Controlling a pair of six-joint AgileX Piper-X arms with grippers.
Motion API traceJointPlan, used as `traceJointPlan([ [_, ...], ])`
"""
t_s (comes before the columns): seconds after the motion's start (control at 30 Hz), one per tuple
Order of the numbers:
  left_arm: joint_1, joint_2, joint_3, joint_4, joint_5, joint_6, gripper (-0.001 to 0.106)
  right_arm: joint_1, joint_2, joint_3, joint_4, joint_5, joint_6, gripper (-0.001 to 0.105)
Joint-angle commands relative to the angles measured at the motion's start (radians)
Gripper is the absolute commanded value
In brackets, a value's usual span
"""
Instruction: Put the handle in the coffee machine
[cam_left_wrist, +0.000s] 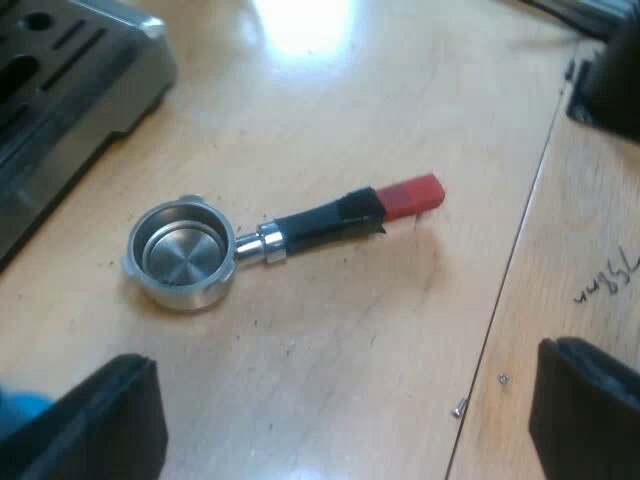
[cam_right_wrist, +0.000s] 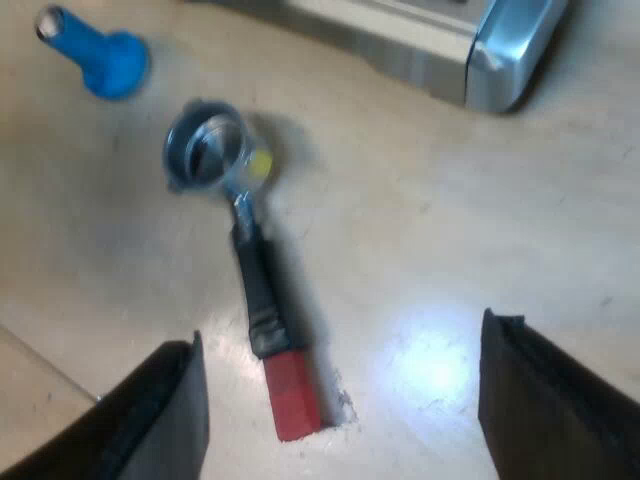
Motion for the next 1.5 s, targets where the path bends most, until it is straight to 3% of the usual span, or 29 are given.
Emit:
traceJointPlan([
  [0.03, -0.055, 0.025, -0.007, -0.047, -0.033, 0.002, 0.077, 0.074, 0.044, -0.009, 0.018, 0.030, -0.002, 0.060],
  [0.13, -0.108, 0.058, -0.007, -0.097, -0.065, 0.000, 0.077, 0.200, 0.097, -0.009, 0.014, 0.208, 0.039, 0.060],
  [0.2, -0.127, 0.074, -0.007, -0.120, -0.077, 0.000, 0.077, 0.257, 0.126, -0.009, 0.014, 0.254, 0.058, 0.060],
  [0.27, -0.147, 0.094, -0.007, -0.147, -0.093, -0.007, 0.077, 0.297, 0.154, -0.009, 0.011, 0.269, 0.085, 0.053],
  [0.43, -0.217, 0.149, -0.007, -0.219, -0.132, -0.039, 0.077, 0.350, 0.231, 0.003, -0.031, 0.317, 0.170, 0.010],
  [0.5, -0.239, 0.161, -0.007, -0.235, -0.156, -0.038, 0.077, 0.350, 0.250, 0.007, -0.037, 0.317, 0.209, -0.001],
  [0.6, -0.288, 0.203, -0.007, -0.254, -0.212, -0.038, 0.077, 0.352, 0.319, 0.022, -0.037, 0.315, 0.248, 0.000],
  [0.77, -0.292, 0.242, 0.028, -0.287, -0.228, -0.038, 0.077, 0.398, 0.406, 0.042, -0.046, 0.314, 0.249, 0.000],
  [1.03, -0.292, 0.245, 0.053, -0.283, -0.250, -0.037, 0.077, 0.541, 0.578, 0.083, -0.186, 0.387, 0.320, 0.000],
  [1.3, -0.292, 0.245, 0.053, -0.274, -0.256, -0.030, 0.077, 0.558, 0.722, 0.091, -0.230, 0.421, 0.342, 0.000],
  [1.5, -0.292, 0.245, 0.053, -0.247, -0.263, -0.030, 0.077, 0.584, 0.752, 0.091, -0.237, 0.368, 0.342, 0.000],
])
